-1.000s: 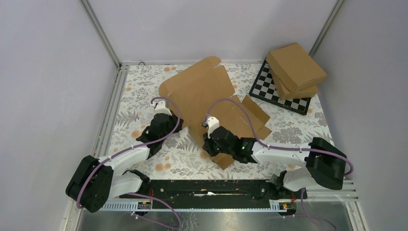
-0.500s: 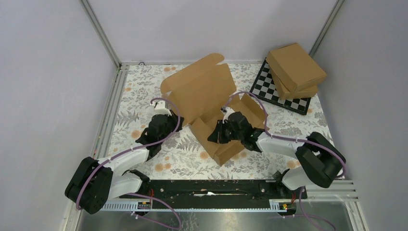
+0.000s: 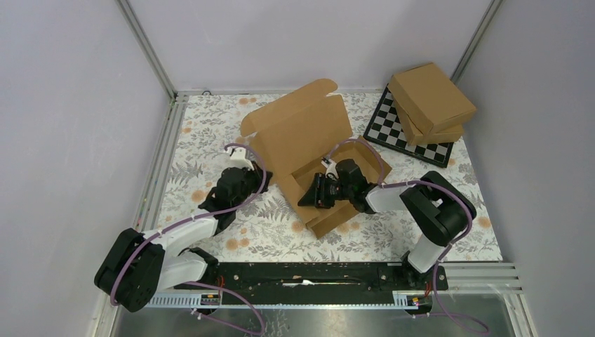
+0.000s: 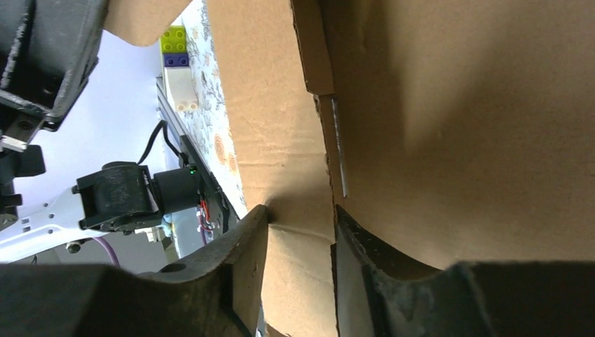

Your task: Fold the paper box

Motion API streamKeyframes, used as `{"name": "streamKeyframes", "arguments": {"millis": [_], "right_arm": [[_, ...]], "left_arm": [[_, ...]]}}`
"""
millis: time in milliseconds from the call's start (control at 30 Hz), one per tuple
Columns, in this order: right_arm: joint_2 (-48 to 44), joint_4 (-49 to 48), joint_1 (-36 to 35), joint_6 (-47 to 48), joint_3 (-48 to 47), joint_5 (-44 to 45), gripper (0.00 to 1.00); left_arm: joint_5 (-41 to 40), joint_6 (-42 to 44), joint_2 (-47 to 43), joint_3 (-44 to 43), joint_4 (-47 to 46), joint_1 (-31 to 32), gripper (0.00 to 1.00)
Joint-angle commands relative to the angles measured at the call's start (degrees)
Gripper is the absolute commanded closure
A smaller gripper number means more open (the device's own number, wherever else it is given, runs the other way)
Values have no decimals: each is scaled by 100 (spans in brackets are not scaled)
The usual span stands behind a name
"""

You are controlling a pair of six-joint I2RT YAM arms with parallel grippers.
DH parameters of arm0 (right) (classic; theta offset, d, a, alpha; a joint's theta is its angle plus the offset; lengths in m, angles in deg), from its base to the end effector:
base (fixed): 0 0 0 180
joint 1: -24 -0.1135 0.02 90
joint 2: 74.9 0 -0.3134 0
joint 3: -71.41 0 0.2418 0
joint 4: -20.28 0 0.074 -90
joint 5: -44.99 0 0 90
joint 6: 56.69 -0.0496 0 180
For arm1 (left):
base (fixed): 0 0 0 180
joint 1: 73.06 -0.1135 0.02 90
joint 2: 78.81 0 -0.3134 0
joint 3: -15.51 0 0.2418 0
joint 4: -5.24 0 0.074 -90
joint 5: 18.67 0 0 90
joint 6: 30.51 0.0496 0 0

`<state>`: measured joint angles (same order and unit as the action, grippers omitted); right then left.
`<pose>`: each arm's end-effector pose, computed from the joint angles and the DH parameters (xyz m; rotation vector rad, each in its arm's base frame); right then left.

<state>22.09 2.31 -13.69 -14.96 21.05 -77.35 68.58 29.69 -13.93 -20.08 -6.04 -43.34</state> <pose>0.2417 0.2202 0.1932 -0.1830 2.3421 1.4272 0.1882 -0.1047 0.2408 -0.0352 1.9394 -0.6589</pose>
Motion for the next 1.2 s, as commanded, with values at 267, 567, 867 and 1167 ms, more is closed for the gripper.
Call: {"name": "streamKeyframes", "arguments": {"millis": [267,567,867,1167], "right_arm": [[-434,1136,15,1086,-75,538,33],[-727,2271,-600,1834,-735,1039,23],[-580,2525,-748,1879,-1021,981,52],[-640,2259,-589,1618,-845,1104,78]], "left_arm": [[159,176,58,-35,204,251,100],[-115,169,86,-119,310,398,100],[-216,136,78,-113,351,474,100],[-218,159,-6,-41,306,474,100]]}}
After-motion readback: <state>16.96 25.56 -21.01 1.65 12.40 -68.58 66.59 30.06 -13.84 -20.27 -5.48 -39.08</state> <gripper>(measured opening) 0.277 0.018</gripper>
